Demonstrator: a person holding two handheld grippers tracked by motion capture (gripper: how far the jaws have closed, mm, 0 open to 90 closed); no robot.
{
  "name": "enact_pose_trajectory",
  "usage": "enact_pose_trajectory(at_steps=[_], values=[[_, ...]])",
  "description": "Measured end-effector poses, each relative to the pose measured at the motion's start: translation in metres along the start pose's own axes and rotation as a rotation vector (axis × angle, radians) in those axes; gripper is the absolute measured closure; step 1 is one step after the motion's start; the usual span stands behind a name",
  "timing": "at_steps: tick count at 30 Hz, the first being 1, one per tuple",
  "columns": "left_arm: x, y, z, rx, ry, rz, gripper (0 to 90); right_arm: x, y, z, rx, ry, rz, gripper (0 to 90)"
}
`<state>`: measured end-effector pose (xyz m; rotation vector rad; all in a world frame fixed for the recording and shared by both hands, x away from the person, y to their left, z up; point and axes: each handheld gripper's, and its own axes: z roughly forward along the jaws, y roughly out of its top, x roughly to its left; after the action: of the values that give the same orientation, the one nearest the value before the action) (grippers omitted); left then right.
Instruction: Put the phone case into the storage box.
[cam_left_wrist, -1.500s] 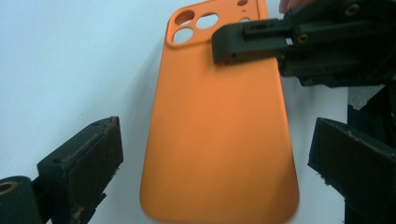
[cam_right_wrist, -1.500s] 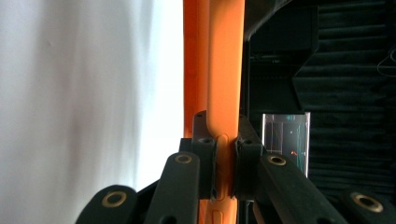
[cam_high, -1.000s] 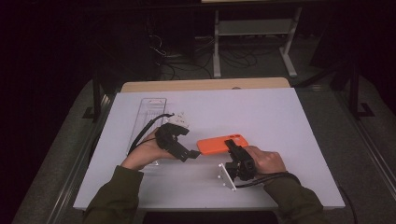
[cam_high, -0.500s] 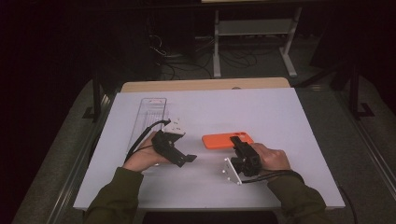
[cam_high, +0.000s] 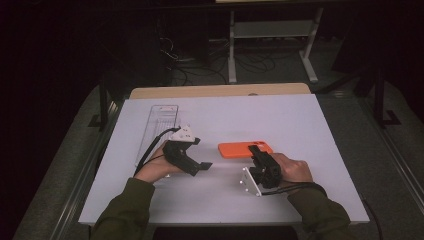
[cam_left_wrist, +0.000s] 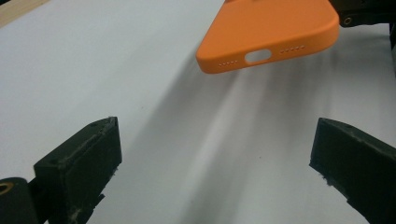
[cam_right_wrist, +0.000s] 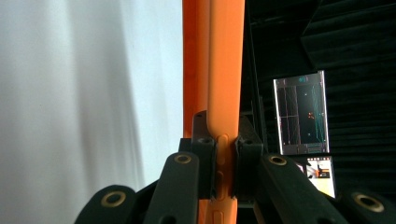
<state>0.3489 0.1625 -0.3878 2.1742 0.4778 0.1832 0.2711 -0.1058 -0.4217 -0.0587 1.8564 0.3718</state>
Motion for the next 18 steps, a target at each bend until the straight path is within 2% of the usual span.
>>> enact_pose_trajectory(at_steps=[2,4,6,8,11,14,15,18], values=[[0.0013,0.0003,-0.0020,-0.025,0.008,0.000,1.6,-0.0001,-0.0003,-0.0002,-0.001,-0.002,0.001,80.5],[0.0033,-0.0005,-0.0026,-0.037,-0.001,-0.006,1.5,-0.0006,-0.0009,-0.0004,-0.003,0.000,-0.001,80.5],[0.0046,-0.0012,-0.0014,-0.020,-0.002,0.005,1.6,-0.0011,-0.0012,-0.0003,-0.001,0.002,0.006,80.5],[0.0042,-0.0009,-0.0014,-0.029,0.004,0.007,1.6,-0.0019,-0.0016,0.0004,-0.006,-0.001,0.003,80.5],[0.0062,-0.0008,-0.0023,-0.030,0.010,0.012,1.6,-0.0016,-0.0019,-0.0004,0.000,0.006,0.029,80.5],[0.0059,-0.0020,-0.0012,-0.022,-0.001,-0.001,1.6,-0.0024,-0.0025,-0.0005,-0.005,0.004,0.023,80.5],[0.0051,-0.0022,-0.0006,-0.017,-0.007,-0.014,1.5,-0.0021,-0.0024,-0.0006,-0.002,0.005,0.036,80.5],[0.0056,-0.0025,0.0005,-0.006,-0.009,-0.001,1.6,-0.0041,-0.0025,0.0001,-0.016,0.000,0.028,80.5]])
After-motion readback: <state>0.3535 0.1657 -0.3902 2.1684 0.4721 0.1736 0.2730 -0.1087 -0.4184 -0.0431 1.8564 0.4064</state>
